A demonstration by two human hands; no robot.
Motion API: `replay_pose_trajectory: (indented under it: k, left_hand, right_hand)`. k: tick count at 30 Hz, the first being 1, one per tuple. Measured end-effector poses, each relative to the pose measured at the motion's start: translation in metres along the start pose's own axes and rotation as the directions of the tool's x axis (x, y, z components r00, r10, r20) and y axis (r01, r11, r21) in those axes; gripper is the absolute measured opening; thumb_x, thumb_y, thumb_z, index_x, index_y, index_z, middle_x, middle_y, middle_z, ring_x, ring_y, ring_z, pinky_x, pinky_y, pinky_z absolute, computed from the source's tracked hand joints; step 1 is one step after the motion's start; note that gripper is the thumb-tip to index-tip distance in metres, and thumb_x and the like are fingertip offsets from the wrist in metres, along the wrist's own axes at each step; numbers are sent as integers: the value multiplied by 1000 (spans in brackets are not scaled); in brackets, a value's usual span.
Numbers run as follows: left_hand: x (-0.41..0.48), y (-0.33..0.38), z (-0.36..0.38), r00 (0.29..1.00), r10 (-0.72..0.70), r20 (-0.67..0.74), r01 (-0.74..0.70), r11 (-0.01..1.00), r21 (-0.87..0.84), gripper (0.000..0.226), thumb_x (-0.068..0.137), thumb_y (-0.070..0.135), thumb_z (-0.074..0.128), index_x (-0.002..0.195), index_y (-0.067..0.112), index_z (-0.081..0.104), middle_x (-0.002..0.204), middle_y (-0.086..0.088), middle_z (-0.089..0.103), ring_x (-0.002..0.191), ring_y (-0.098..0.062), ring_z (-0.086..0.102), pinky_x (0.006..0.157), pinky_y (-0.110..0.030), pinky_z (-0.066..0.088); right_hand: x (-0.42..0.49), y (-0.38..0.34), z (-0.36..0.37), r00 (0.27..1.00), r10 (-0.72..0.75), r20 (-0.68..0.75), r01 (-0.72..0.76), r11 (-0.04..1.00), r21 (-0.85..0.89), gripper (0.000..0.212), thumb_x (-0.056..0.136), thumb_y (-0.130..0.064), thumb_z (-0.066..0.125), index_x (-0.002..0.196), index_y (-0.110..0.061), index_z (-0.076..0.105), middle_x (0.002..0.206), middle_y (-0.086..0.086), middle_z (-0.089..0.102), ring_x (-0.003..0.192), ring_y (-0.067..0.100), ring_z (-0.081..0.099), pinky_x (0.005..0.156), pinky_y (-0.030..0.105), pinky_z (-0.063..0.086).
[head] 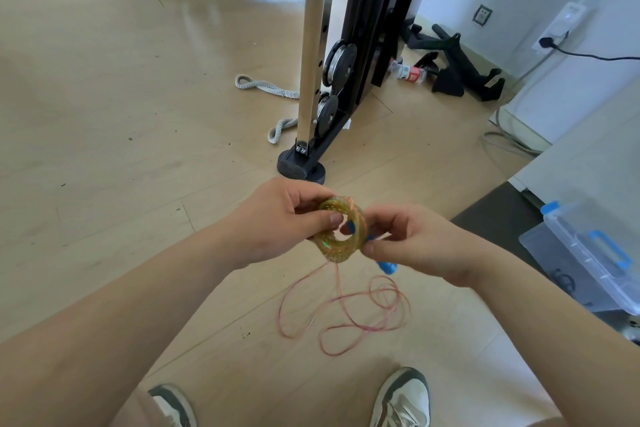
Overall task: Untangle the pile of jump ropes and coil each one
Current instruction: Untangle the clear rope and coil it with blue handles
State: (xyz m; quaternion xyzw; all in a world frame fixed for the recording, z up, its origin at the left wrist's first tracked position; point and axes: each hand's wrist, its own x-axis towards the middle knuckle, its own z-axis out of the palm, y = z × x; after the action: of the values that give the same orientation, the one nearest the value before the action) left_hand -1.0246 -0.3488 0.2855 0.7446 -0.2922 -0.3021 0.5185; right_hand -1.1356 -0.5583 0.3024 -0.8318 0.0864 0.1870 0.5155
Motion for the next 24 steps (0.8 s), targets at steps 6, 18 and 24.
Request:
replay_pose_trajectory:
  k: [6,18,24]
  left_hand:
    - [1,-1,-1,1000,-21,6,20,985,169,15,92,21,74,102,31,79,88,11,77,84,-7,72,77,-18,57]
    - [-3,2,1,995,-101,-15,102,991,91,7,93,25,72,94,26,79,83,-1,78,83,-26,74,86,-46,61]
    - [5,-7,-4,988,-70,-134,97,974,205,7,92,26,70,90,29,76,77,0,73,78,-24,69,79,-49,58]
  right_hand:
    - [3,-4,1,996,38,-78,-55,973,-223,41,94,-10,69,108,-48,71,102,-8,72,100,12,65,93,32,55]
    - [4,-7,-8,976,8,-217,-99,906,-413,46,95,-10,64,107,-54,61,103,-18,62,98,8,61,90,40,56]
    - [8,-16,5,994,95,-54,-103,978,-179,36,94,-9,60,113,-38,69,99,-4,66,85,11,61,76,29,55]
